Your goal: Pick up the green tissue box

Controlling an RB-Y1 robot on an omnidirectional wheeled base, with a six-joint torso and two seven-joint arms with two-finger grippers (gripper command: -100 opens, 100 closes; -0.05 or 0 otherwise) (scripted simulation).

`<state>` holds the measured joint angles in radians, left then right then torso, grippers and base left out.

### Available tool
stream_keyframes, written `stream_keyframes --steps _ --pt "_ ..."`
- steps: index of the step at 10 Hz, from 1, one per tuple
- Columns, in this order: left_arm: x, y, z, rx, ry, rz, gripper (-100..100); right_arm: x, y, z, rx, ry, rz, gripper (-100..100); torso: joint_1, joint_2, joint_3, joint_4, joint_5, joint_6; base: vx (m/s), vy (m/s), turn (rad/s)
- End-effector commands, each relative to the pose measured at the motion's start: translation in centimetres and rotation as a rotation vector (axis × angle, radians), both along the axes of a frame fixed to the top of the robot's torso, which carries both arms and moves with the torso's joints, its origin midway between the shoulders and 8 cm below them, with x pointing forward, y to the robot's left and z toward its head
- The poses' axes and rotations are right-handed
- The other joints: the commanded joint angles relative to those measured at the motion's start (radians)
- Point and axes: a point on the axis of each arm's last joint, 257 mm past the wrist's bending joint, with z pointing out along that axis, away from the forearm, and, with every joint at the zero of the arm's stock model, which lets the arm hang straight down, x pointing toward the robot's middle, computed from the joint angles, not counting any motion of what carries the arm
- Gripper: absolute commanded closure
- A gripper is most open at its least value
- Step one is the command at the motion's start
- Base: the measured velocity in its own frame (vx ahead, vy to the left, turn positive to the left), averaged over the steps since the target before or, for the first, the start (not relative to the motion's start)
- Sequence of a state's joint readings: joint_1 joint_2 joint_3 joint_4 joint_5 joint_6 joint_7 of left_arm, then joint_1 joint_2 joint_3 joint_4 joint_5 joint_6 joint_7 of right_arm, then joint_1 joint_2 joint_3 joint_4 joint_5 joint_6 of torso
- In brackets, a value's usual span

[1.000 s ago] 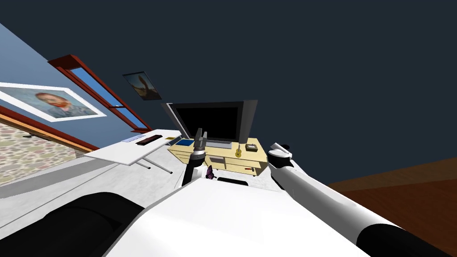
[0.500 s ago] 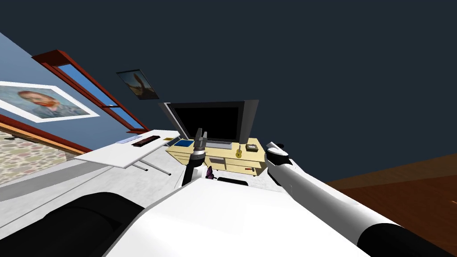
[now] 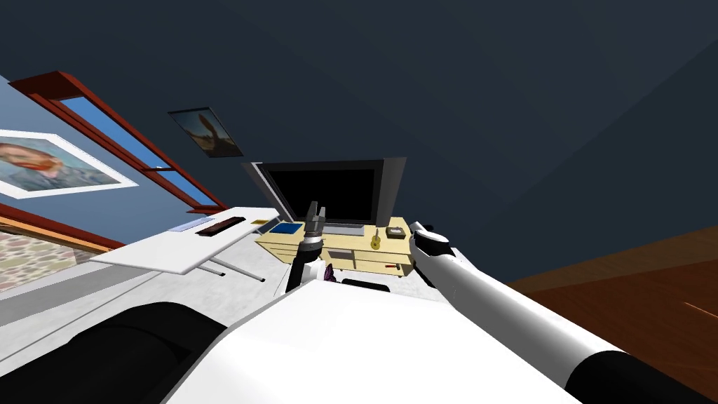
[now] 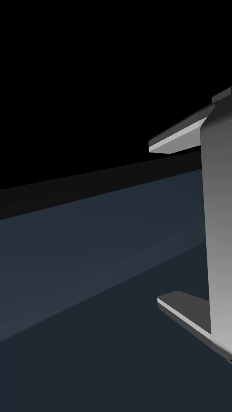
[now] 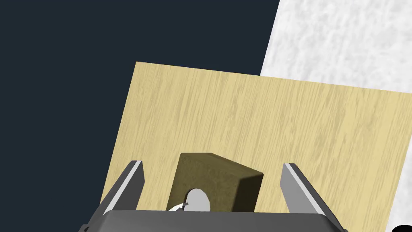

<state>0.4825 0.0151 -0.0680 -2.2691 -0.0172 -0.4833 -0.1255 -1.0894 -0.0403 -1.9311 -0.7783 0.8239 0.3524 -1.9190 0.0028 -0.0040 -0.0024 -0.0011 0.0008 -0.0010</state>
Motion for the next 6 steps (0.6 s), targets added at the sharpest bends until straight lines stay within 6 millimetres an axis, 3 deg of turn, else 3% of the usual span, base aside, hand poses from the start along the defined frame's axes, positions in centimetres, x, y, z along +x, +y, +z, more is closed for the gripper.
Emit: stream_keyframes --steps 1,3,5,6 --pt "0.0 0.0 0.0 0.0 0.0 0.0 0 1.0 4.0 -0.7 0.08 -0.005 0.015 -100 0.0 0.0 0.0 0.0 0.0 0.0 0.04 0.038 -0.047" --pt "0.0 0.0 0.0 0.0 0.0 0.0 0 0.8 4.1 -0.9 0.089 -0.004 0.01 -100 -0.001 0.0 0.0 0.0 0.0 0.0 0.019 0.016 -0.005" --pt "0.0 0.0 0.0 0.0 0.0 0.0 0 1.2 9.7 -2.5 0.201 0.003 0.033 -100 -0.003 0.001 0.001 0.0 -0.001 0.0 0.038 0.021 -0.037" --pt "0.0 0.0 0.0 0.0 0.0 0.0 0 1.3 9.7 -2.5 0.206 -0.002 0.031 -100 -0.001 0.0 0.0 0.0 0.0 0.0 0.051 0.026 -0.01"
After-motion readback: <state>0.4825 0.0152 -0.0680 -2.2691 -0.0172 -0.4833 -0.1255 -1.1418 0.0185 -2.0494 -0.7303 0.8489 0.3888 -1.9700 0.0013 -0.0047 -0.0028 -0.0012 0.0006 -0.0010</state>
